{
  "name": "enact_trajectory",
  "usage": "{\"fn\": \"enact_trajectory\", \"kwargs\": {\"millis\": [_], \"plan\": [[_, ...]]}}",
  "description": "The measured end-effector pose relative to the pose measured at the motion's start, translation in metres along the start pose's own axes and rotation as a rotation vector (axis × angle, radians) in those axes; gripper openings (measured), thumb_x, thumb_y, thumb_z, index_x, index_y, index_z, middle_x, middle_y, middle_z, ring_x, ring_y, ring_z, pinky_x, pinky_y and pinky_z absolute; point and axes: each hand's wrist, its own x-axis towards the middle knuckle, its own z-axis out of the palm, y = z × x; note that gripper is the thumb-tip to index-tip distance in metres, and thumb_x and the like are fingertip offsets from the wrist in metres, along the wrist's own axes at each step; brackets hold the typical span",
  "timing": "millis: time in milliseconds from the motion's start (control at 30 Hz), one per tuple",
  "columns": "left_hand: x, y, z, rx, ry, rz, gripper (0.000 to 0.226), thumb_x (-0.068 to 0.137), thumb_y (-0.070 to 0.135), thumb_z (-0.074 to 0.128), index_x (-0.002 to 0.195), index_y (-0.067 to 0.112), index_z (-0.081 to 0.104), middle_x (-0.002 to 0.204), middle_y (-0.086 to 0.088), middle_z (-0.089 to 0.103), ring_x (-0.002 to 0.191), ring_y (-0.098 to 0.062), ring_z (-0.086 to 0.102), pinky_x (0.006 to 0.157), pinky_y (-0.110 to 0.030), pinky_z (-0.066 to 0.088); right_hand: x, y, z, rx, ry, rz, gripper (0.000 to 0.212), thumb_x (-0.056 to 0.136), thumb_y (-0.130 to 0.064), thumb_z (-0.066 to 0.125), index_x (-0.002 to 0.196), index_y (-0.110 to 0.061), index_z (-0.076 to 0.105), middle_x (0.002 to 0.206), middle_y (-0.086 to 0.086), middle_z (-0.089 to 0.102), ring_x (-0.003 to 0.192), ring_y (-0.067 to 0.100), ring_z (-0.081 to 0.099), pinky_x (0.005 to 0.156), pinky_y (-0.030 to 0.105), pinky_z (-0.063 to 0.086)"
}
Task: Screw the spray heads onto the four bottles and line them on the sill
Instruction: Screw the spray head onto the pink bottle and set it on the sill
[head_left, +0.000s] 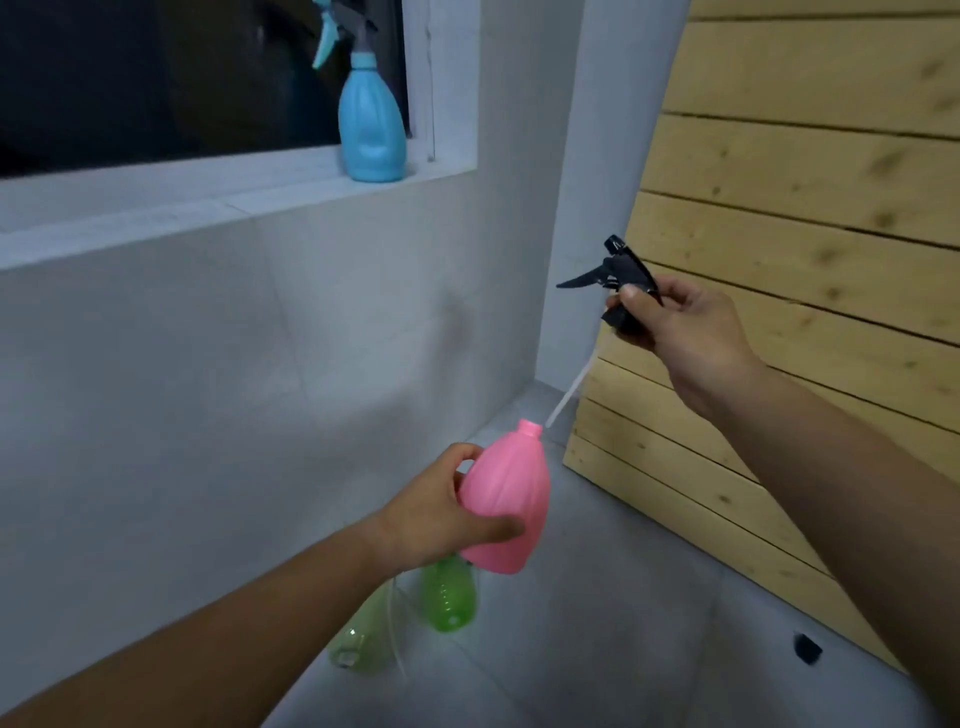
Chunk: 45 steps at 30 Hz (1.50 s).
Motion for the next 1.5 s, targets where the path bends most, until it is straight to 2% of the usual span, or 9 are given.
{"fn": "enact_trajectory", "kwargs": {"millis": [67, 200, 267, 433, 667, 1167, 1333, 1400, 1500], "plan": [[-0.018, 0.016, -0.006, -0.006, 0.005, 0.038, 0.078, 0.07, 0.016, 0.093, 0.131, 0.03, 0.046, 0.114, -0.005, 0.067, 0.085, -0.013, 0.075, 0.066, -0.036, 0.066, -0.014, -0.028, 0.004, 0.06, 0.016, -0.047, 0.012, 0.087, -0.02, 0.069, 0.097, -0.014, 0.07, 0.096, 0.006, 0.077, 0.09, 0.02, 0.074, 0.08, 0.031, 0.059], [-0.049, 0.036, -0.013, -0.009, 0.035, 0.096, 0.094, 0.052, 0.035, 0.092, 0.134, 0.028, 0.046, 0.123, -0.007, 0.063, 0.106, -0.024, 0.07, 0.08, -0.051, 0.064, -0.042, -0.06, 0.017, 0.093, 0.002, -0.122, 0.002, 0.088, -0.017, 0.068, 0.089, -0.018, 0.07, 0.093, 0.007, 0.077, 0.09, 0.022, 0.074, 0.08, 0.032, 0.059], [-0.06, 0.039, -0.015, -0.02, 0.046, 0.116, 0.096, 0.05, 0.036, 0.091, 0.135, 0.028, 0.046, 0.126, -0.007, 0.062, 0.11, -0.027, 0.068, 0.082, -0.053, 0.063, -0.054, -0.068, 0.022, 0.098, -0.01, -0.129, 0.004, 0.089, -0.016, 0.068, 0.09, -0.02, 0.07, 0.095, 0.006, 0.077, 0.091, 0.021, 0.074, 0.081, 0.031, 0.059], [-0.074, 0.042, -0.019, -0.039, 0.033, 0.147, 0.085, 0.065, 0.019, 0.092, 0.136, 0.029, 0.046, 0.129, -0.005, 0.06, 0.114, -0.023, 0.066, 0.086, -0.049, 0.063, -0.076, -0.069, 0.035, 0.136, -0.081, -0.05, 0.008, 0.088, -0.011, 0.068, 0.096, -0.014, 0.068, 0.095, 0.008, 0.077, 0.089, 0.021, 0.074, 0.081, 0.031, 0.06], [-0.078, 0.045, -0.021, -0.133, 0.001, 0.168, 0.08, 0.066, 0.019, 0.089, 0.137, 0.03, 0.051, 0.132, -0.011, 0.062, 0.118, -0.027, 0.066, 0.093, -0.053, 0.06, -0.095, -0.052, 0.048, 0.189, -0.255, 0.074, 0.01, 0.087, 0.0, 0.067, 0.095, -0.007, 0.068, 0.088, 0.01, 0.078, 0.077, 0.019, 0.075, 0.068, 0.024, 0.059], [-0.078, 0.046, -0.029, -0.226, -0.065, 0.167, 0.074, 0.073, 0.02, 0.086, 0.138, 0.033, 0.055, 0.131, -0.004, 0.067, 0.116, -0.022, 0.069, 0.095, -0.049, 0.059, -0.095, -0.038, 0.043, 0.171, -0.459, 0.098, 0.012, 0.091, 0.0, 0.06, 0.101, -0.007, 0.064, 0.097, 0.015, 0.075, 0.091, 0.027, 0.071, 0.08, 0.034, 0.057], [-0.079, 0.05, -0.029, -0.267, -0.088, 0.158, 0.073, 0.069, 0.029, 0.086, 0.137, 0.033, 0.059, 0.132, -0.004, 0.068, 0.118, -0.025, 0.068, 0.098, -0.052, 0.057, -0.096, -0.038, 0.04, 0.171, -0.539, 0.103, 0.025, 0.088, 0.006, 0.061, 0.11, -0.005, 0.061, 0.101, 0.013, 0.074, 0.094, 0.025, 0.07, 0.082, 0.033, 0.056], [-0.08, 0.05, -0.031, -0.314, -0.118, 0.13, 0.072, 0.068, 0.029, 0.085, 0.136, 0.033, 0.061, 0.132, -0.006, 0.069, 0.118, -0.028, 0.069, 0.095, -0.051, 0.059, -0.096, -0.039, 0.038, 0.166, -0.588, 0.108, 0.029, 0.088, 0.008, 0.06, 0.114, -0.005, 0.06, 0.101, 0.012, 0.074, 0.095, 0.022, 0.07, 0.081, 0.029, 0.056], [-0.081, 0.05, -0.033, -0.409, -0.185, 0.06, 0.073, 0.066, 0.032, 0.083, 0.136, 0.032, 0.062, 0.13, -0.012, 0.07, 0.111, -0.032, 0.071, 0.073, -0.037, 0.061, -0.095, -0.04, 0.035, 0.168, -0.646, 0.128, 0.035, 0.088, 0.008, 0.059, 0.121, -0.004, 0.057, 0.103, 0.012, 0.072, 0.096, 0.021, 0.068, 0.084, 0.031, 0.054]]}}
